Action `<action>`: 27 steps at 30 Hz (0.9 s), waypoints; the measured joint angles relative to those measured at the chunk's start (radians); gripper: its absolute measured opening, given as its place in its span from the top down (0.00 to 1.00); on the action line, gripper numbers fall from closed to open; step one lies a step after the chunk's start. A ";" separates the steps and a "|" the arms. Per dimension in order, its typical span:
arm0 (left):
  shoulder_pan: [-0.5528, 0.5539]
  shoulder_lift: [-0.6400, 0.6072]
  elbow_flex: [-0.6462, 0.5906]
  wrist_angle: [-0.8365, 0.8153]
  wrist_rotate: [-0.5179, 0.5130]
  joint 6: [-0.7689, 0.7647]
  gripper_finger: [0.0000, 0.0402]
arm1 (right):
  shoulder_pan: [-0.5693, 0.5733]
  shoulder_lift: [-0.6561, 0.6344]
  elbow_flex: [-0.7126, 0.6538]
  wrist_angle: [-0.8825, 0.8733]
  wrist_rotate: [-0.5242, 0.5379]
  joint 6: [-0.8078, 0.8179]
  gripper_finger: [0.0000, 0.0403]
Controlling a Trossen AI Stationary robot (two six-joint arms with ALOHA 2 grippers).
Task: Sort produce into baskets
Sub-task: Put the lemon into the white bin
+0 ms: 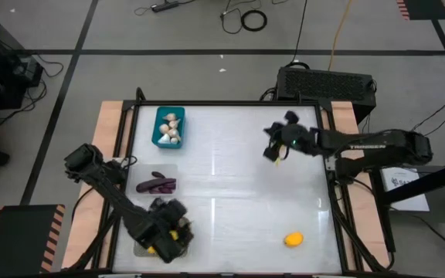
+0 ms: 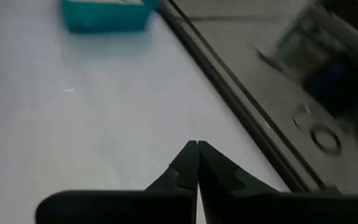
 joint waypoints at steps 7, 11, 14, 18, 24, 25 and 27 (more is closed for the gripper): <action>0.187 0.000 0.001 0.172 -0.307 0.608 0.21 | -0.162 -0.072 0.000 -0.169 0.000 0.095 1.00; 0.334 0.000 0.001 0.172 -0.325 0.854 0.21 | -0.203 -0.060 0.000 -0.225 0.004 0.105 0.95; 0.411 0.000 0.001 0.171 -0.325 0.982 0.21 | -0.254 -0.030 0.000 -0.289 -0.013 0.151 0.86; 0.442 -0.027 0.000 0.129 -0.315 1.102 0.21 | -0.346 0.041 0.000 -0.338 -0.151 0.191 0.72; 0.412 -0.152 -0.006 -0.039 -0.391 1.027 0.21 | -0.461 0.187 0.044 -0.377 -0.247 0.164 0.53; 0.401 -0.183 -0.020 -0.079 -0.419 0.981 0.21 | -0.478 0.214 0.065 -0.396 -0.261 0.166 0.50; 0.373 -0.256 -0.073 -0.139 -0.484 0.860 0.21 | -0.504 0.265 0.105 -0.430 -0.311 0.166 0.46</action>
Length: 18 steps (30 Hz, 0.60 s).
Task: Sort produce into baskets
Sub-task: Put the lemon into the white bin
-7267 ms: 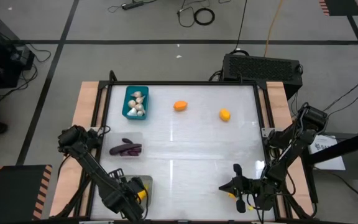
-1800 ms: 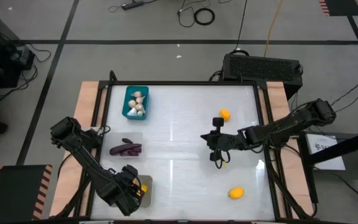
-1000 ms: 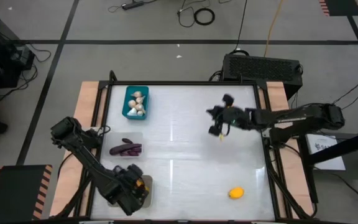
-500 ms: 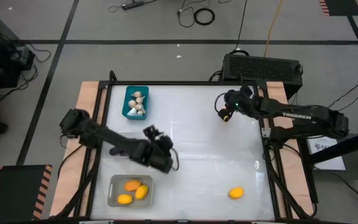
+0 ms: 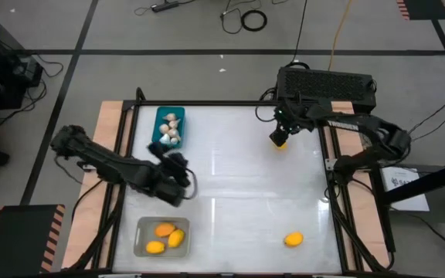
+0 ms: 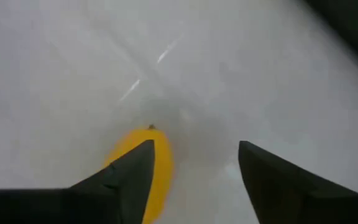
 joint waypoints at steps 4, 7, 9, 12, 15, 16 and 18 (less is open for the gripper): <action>-0.045 -0.155 -0.154 0.015 -0.108 -0.253 0.21 | -0.030 0.100 0.066 -0.069 -0.104 -0.005 0.38; -0.078 -0.239 -0.276 0.159 -0.199 -0.368 0.21 | -0.036 0.159 0.085 -0.104 -0.114 -0.021 0.33; -0.095 -0.264 -0.347 0.293 -0.265 -0.369 0.21 | -0.036 0.192 0.086 -0.100 -0.113 -0.025 0.31; -0.104 -0.268 -0.436 0.520 -0.331 -0.294 0.21 | -0.032 0.230 0.087 -0.096 -0.114 -0.033 0.27; -0.099 -0.246 -0.508 0.751 -0.356 -0.225 0.21 | -0.031 0.260 0.087 -0.091 -0.114 -0.037 0.24; -0.097 -0.234 -0.530 0.812 -0.361 -0.203 0.21 | -0.031 0.265 0.087 -0.084 -0.114 -0.037 0.24; -0.090 -0.205 -0.565 0.944 -0.371 -0.169 0.21 | -0.031 0.268 0.087 -0.079 -0.113 -0.039 0.23</action>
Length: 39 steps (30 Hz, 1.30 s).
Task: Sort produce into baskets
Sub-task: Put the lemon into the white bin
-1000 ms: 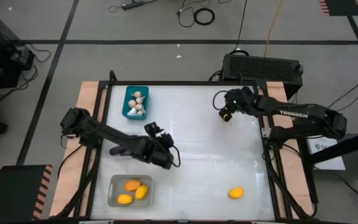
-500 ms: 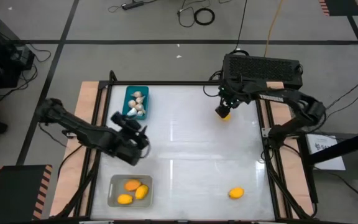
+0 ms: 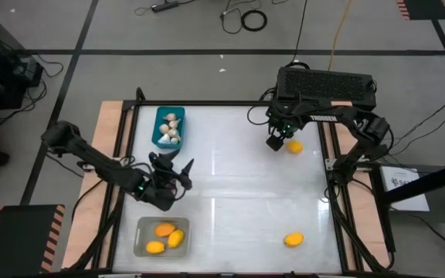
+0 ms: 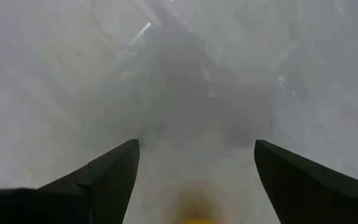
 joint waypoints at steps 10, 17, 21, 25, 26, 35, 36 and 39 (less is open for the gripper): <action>0.058 0.100 0.013 0.193 0.000 0.146 0.21 | 0.005 -0.011 0.143 -0.265 0.004 0.032 0.23; 0.057 0.100 0.032 0.324 0.097 0.391 0.21 | 0.025 -0.011 0.171 -0.391 0.016 0.094 0.23; 0.056 0.100 0.032 0.334 0.113 0.417 0.21 | 0.032 -0.011 0.152 -0.397 0.031 0.069 0.23; 0.056 0.100 0.032 0.325 0.115 0.417 0.21 | 0.042 -0.011 0.151 -0.420 0.031 -0.035 0.23; 0.056 0.100 0.032 0.324 0.115 0.417 0.21 | 0.045 -0.011 0.151 -0.436 0.031 -0.040 0.23; 0.056 0.100 0.032 0.325 0.116 0.417 0.21 | 0.044 -0.011 0.151 -0.472 0.142 0.157 0.23; 0.056 0.100 0.032 0.325 0.116 0.416 0.21 | 0.045 -0.011 0.151 -0.466 0.141 0.159 0.23; 0.056 0.100 0.032 0.325 0.132 0.416 0.21 | 0.055 -0.011 0.151 -0.454 0.136 0.146 0.23</action>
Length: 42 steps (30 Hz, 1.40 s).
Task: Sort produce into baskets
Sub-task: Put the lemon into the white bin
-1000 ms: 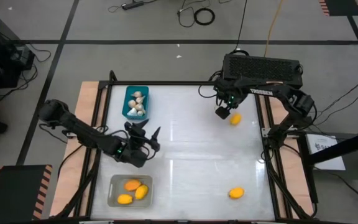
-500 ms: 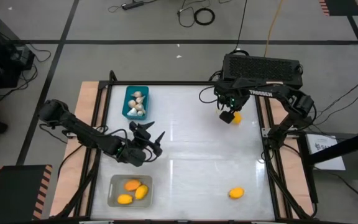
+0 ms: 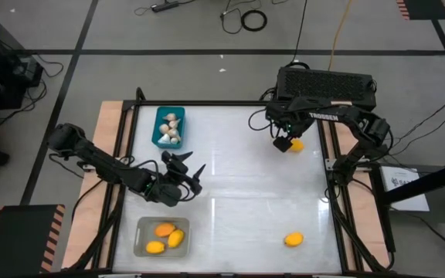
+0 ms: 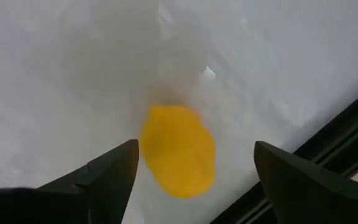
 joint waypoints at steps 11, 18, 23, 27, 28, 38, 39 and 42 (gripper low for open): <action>0.000 0.000 0.000 0.000 0.021 0.000 0.21 | 0.051 0.000 -0.002 -0.085 -0.005 -0.150 0.23; 0.000 0.000 0.000 0.000 0.035 -0.001 0.21 | 0.025 0.000 -0.077 0.037 -0.007 -0.028 0.23; 0.000 0.000 0.000 0.000 0.059 -0.001 0.21 | 0.012 0.000 -0.137 0.108 0.000 0.039 0.23; 0.000 0.000 0.000 0.000 0.059 -0.002 0.21 | 0.015 0.000 -0.182 0.157 -0.002 0.066 0.23; -0.001 0.000 0.000 0.000 0.059 -0.002 0.21 | 0.015 -0.001 -0.191 0.163 -0.003 0.069 0.23; -0.001 0.000 0.000 0.001 0.059 -0.002 0.21 | 0.032 -0.004 -0.224 0.187 -0.001 0.055 0.26; -0.001 0.000 0.000 0.001 0.059 -0.002 0.21 | 0.039 -0.003 -0.224 0.187 0.002 0.053 0.27; -0.001 0.000 -0.001 0.001 0.060 -0.002 0.21 | 0.061 -0.003 -0.224 0.184 0.003 0.059 0.32</action>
